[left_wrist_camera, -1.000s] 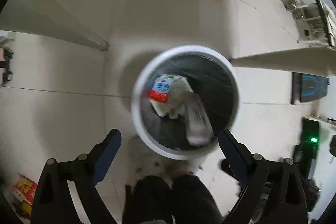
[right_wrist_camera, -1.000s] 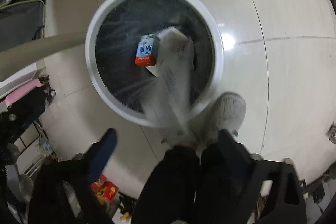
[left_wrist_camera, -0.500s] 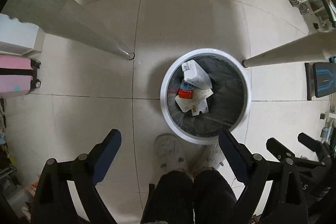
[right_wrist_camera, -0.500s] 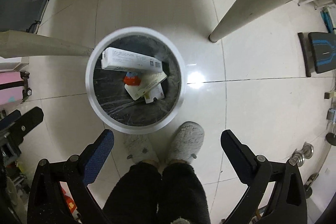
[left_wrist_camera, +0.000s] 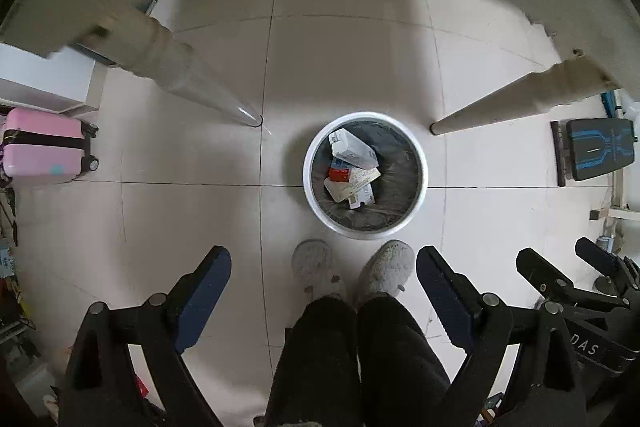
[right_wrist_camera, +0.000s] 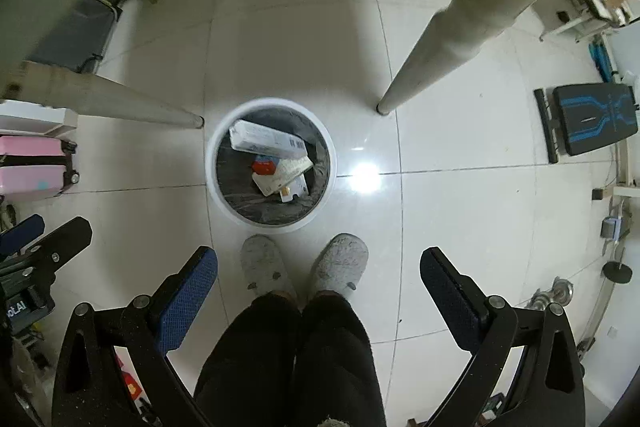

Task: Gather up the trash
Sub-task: 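Move both tools back up over the table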

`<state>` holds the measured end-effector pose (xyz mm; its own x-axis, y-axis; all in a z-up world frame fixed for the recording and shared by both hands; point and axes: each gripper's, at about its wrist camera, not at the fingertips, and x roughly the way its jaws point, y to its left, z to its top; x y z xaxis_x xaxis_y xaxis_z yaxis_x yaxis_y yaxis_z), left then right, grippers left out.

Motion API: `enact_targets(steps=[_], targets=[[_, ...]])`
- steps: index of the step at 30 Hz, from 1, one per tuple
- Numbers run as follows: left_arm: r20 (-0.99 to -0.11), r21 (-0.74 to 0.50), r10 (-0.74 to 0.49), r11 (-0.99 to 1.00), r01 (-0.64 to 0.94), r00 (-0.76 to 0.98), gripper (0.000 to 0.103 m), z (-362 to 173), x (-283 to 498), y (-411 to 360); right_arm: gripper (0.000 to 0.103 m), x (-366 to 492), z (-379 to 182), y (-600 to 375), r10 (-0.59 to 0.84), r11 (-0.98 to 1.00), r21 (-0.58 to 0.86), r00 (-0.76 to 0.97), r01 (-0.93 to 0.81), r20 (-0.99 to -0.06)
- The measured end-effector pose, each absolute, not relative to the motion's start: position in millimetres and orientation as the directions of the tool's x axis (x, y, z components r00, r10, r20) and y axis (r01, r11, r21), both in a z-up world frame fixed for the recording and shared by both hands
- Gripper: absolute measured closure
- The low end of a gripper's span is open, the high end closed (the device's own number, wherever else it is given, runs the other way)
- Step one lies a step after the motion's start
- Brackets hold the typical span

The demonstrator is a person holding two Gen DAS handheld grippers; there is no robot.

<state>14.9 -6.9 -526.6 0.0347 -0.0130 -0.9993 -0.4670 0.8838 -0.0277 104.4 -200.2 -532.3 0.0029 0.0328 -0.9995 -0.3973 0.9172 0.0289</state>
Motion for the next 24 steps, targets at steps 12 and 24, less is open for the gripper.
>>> enact_targets(steps=[12,24], targets=[[-0.995,-0.056,-0.012,0.897,-0.437,0.103,0.008,-413,-13,-5,0.001,65,-377,-198,0.072,0.909,0.046,0.048,-0.413,-0.996],[-0.958,-0.071,0.090,0.847,-0.528,0.273,0.008,-313,30,48,0.001,109,-262,-166,0.214,0.923,0.171,0.090,-0.344,-0.973]])
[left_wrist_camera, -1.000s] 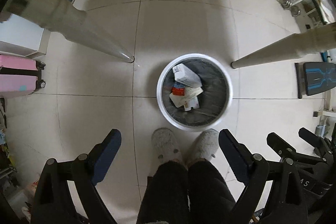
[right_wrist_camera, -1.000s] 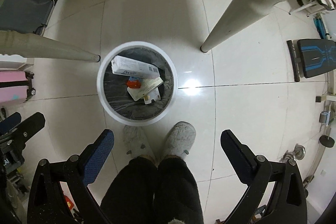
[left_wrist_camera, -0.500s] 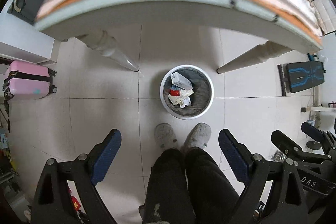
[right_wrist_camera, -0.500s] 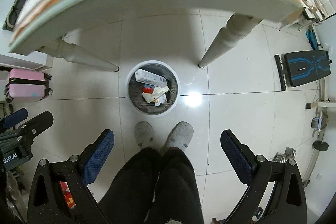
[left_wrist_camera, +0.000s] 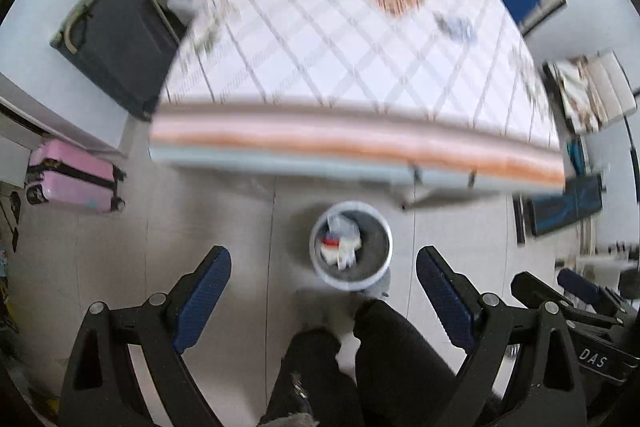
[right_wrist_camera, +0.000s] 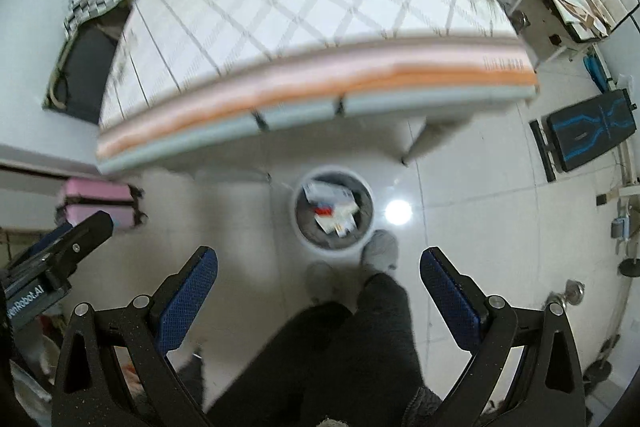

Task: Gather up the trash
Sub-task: 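Move both tools back up over the table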

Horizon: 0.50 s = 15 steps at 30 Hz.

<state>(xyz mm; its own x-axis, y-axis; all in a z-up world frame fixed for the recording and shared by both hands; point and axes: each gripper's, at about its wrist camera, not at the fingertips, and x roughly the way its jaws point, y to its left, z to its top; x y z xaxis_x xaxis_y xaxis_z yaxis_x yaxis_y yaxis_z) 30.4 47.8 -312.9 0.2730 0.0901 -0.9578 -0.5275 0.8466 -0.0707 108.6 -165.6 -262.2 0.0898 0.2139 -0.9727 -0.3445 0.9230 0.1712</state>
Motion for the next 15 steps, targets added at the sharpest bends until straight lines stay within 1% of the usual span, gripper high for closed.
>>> enact_targets(steps=[2,3,4,8,11,14,15], targets=[[-0.947,-0.075,0.111,0.835,-0.546,0.300,0.008,-300,49,61,0.001,133,-247,-153,0.224,0.922,0.175,0.105,-0.345,-0.969],[-0.945,-0.072,0.121,0.830,-0.553,0.304,0.001,-293,58,67,0.001,149,-239,-145,0.234,0.921,0.182,0.117,-0.345,-0.965],[-0.940,-0.071,0.134,0.823,-0.564,0.313,0.001,-288,71,74,0.001,159,-235,-140,0.236,0.920,0.180,0.125,-0.348,-0.964],[-0.925,-0.031,0.203,0.801,-0.598,0.321,0.001,-270,115,101,0.001,227,-209,-114,0.250,0.910,0.176,0.159,-0.376,-0.955],[-0.909,0.033,0.287,0.773,-0.634,0.303,0.001,-262,172,125,0.001,289,-200,-101,0.256,0.909,0.175,0.176,-0.379,-0.951],[-0.895,0.068,0.343,0.737,-0.673,0.285,0.001,-259,219,152,0.001,375,-198,-87,0.261,0.916,0.182,0.186,-0.358,-0.947],[-0.893,0.077,0.358,0.719,-0.691,0.273,0.001,-260,246,167,0.001,413,-199,-83,0.255,0.922,0.181,0.187,-0.342,-0.949]])
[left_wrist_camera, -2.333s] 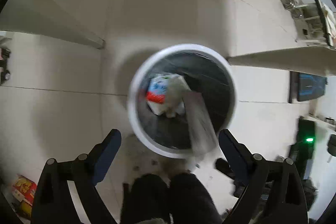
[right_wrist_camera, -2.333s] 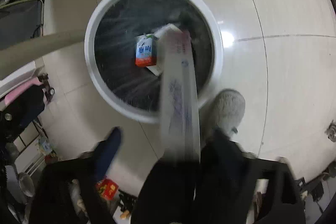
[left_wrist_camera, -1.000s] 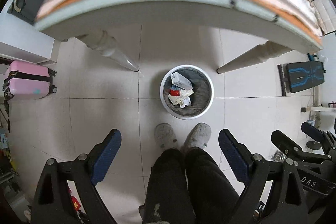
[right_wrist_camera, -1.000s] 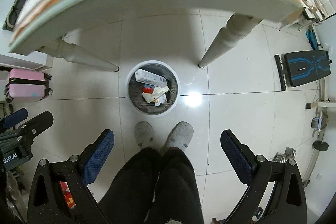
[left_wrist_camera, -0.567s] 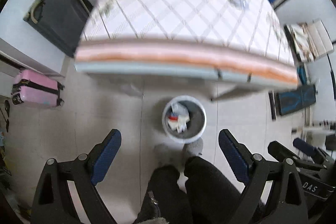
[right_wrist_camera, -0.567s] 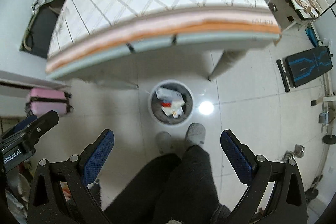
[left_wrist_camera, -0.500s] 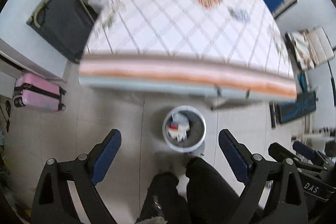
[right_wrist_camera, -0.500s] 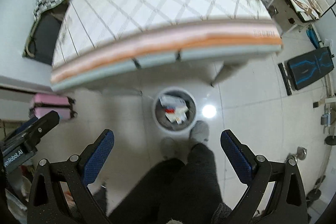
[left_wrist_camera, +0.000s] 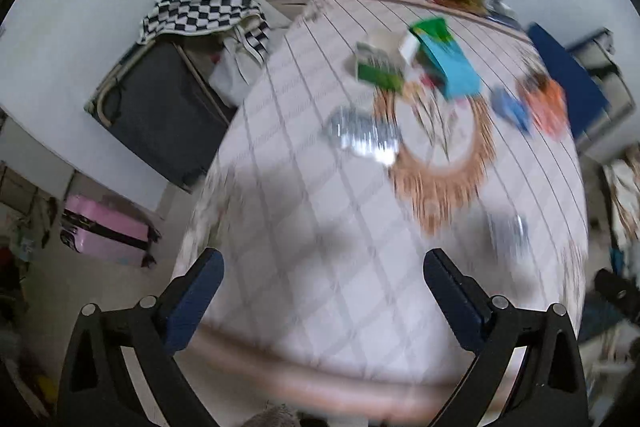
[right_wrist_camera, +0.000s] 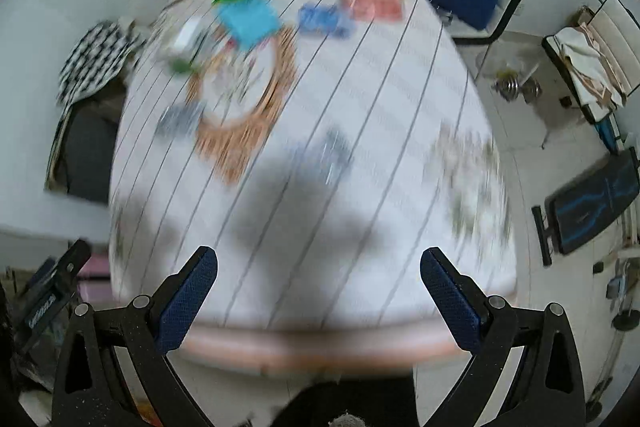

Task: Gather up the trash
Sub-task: 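Move both tools back up over the table, then grasp the beige cardboard piece with the left tool while the right tool grasps the orange snack wrapper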

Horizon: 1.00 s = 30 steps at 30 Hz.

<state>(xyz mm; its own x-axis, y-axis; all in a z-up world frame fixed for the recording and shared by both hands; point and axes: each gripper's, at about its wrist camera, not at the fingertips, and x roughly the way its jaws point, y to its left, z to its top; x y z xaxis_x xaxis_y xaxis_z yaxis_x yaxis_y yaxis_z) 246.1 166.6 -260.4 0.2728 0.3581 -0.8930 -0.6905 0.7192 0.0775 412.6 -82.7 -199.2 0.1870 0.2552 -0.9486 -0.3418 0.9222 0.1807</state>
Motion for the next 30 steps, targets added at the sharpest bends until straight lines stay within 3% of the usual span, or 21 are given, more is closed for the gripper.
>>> enact_targets(steps=[6,13,19,22,26,27,30], targets=[[-0.902,0.071,0.342,0.718,-0.693,0.263,0.001,-281,344,234,0.001,598,-227,-63,0.228,0.951,0.180,0.174,-0.252,-0.958],[-0.929,0.189,0.323,0.836,-0.515,0.183,0.001,-316,452,283,0.001,756,-288,-23,0.154,0.968,0.126,0.119,-0.215,-0.981],[-0.954,0.239,0.287,0.904,-0.354,0.088,0.001,-356,496,308,0.001,810,-334,3,0.109,0.974,0.093,0.070,-0.206,-0.992],[-0.929,0.340,0.368,0.891,-0.300,0.040,0.000,-374,505,314,0.001,825,-359,15,0.097,0.972,0.087,0.033,-0.218,-0.995],[-0.961,0.250,0.273,0.915,-0.316,0.031,0.000,-380,510,324,0.001,830,-362,31,0.081,0.961,0.059,0.074,-0.269,-0.994],[-0.967,0.230,0.253,0.917,-0.326,0.032,0.001,-383,510,326,0.003,831,-362,34,0.089,0.959,0.066,0.073,-0.277,-0.993],[-0.970,0.203,0.238,0.912,-0.356,0.057,0.009,-385,508,326,0.025,829,-354,38,0.107,0.951,0.073,0.102,-0.300,-0.989]])
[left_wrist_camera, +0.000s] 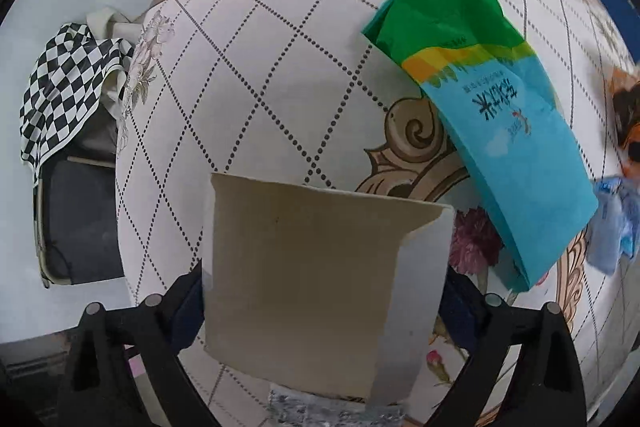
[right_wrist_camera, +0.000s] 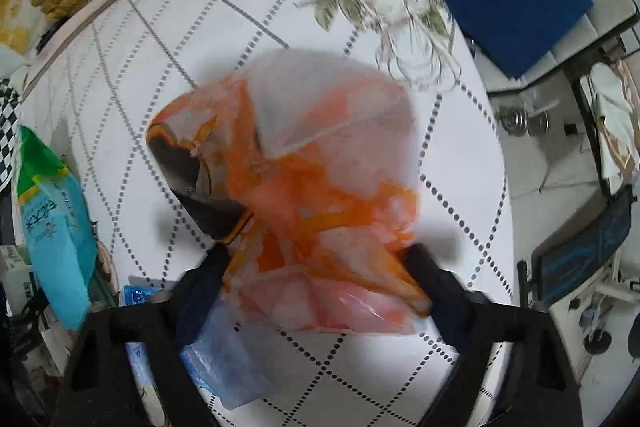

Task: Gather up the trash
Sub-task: 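Grasp the beige cardboard piece with the left tool while the right tool grasps the orange snack wrapper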

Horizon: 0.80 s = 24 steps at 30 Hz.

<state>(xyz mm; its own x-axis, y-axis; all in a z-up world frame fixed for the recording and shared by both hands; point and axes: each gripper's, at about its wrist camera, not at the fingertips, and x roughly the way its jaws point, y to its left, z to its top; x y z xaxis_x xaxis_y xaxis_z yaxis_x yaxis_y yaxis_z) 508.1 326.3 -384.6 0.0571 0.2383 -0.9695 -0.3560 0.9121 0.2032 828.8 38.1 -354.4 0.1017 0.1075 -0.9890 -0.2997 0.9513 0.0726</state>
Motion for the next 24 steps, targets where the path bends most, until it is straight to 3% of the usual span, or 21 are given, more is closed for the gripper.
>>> enact_targets(steps=[2,4,7,16,24], targets=[[-0.968,0.198,0.240,0.910,-0.365,0.074,0.012,-381,507,324,0.041,828,-349,40,0.133,0.946,0.095,0.106,-0.309,-0.985],[-0.966,0.188,0.241,0.901,-0.391,0.091,0.013,-375,500,319,0.069,824,-340,37,0.151,0.942,0.103,0.127,-0.319,-0.980],[-0.961,0.191,0.258,0.883,-0.428,0.103,0.013,-364,504,312,0.086,817,-326,33,0.183,0.938,0.128,0.145,-0.323,-0.972],[-0.920,0.158,0.328,0.813,-0.561,0.216,0.013,-306,461,271,0.093,768,-289,2,0.255,0.932,0.189,0.190,-0.308,-0.948],[-0.889,0.035,0.306,0.787,-0.616,0.341,0.013,-253,379,218,0.094,652,-235,-21,0.328,0.911,0.247,0.216,-0.331,-0.920]])
